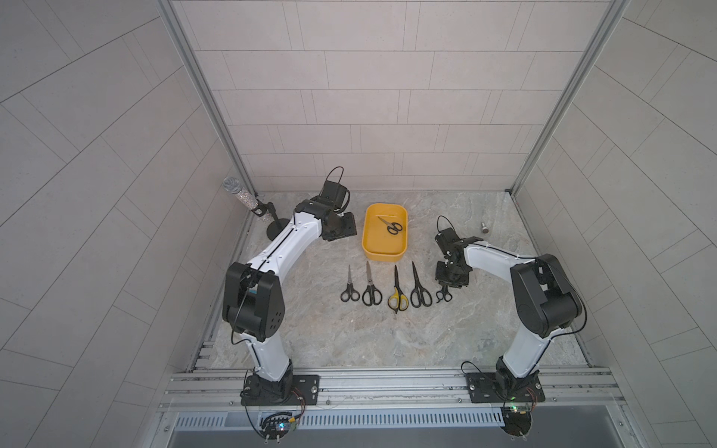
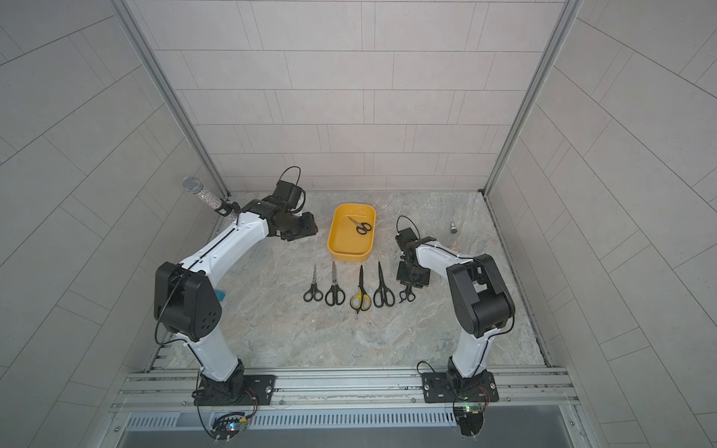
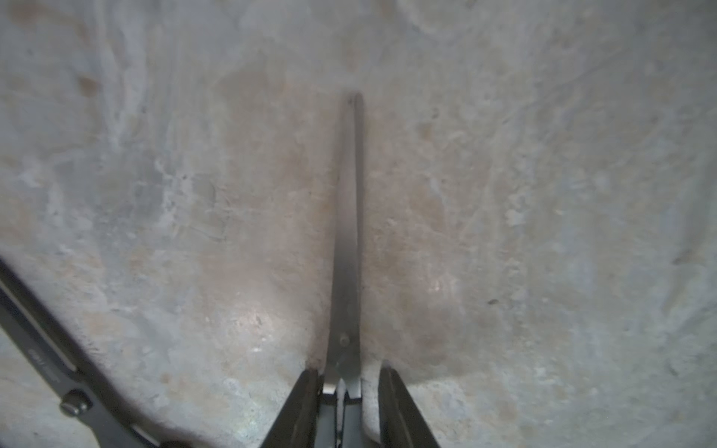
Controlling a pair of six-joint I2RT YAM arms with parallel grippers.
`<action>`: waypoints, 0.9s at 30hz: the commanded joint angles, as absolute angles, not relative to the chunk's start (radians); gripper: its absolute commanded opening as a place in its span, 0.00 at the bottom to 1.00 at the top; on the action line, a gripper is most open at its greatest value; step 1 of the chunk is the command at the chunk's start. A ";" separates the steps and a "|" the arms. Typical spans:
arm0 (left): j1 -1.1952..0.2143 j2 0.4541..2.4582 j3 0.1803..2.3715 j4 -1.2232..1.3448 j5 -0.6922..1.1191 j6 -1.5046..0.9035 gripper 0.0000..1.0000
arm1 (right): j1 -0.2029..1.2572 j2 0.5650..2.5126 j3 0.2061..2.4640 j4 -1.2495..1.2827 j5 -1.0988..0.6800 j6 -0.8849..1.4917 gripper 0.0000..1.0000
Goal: Take the scissors out of the storage box
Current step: Place the scissors at the center of the board.
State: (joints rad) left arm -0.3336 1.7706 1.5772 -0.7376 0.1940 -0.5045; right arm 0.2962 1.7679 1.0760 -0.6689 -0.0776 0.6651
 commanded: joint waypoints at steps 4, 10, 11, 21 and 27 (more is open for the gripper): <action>-0.328 1.749 1.575 -0.746 0.191 -0.499 0.53 | 0.308 1.781 1.056 -0.698 -0.051 0.607 0.23; -0.328 1.758 1.581 -0.747 0.197 -0.500 0.53 | 0.330 1.784 1.063 -0.709 -0.062 0.563 0.21; -0.328 1.760 1.582 -0.746 0.198 -0.501 0.53 | 0.340 1.789 1.071 -0.714 -0.059 0.552 0.21; -0.328 1.767 1.591 -0.746 0.201 -0.503 0.53 | 0.382 1.812 1.106 -0.732 -0.057 0.540 0.20; -0.333 1.779 1.606 -0.750 0.211 -0.482 0.53 | 0.385 1.808 1.119 -0.737 -0.057 0.535 0.21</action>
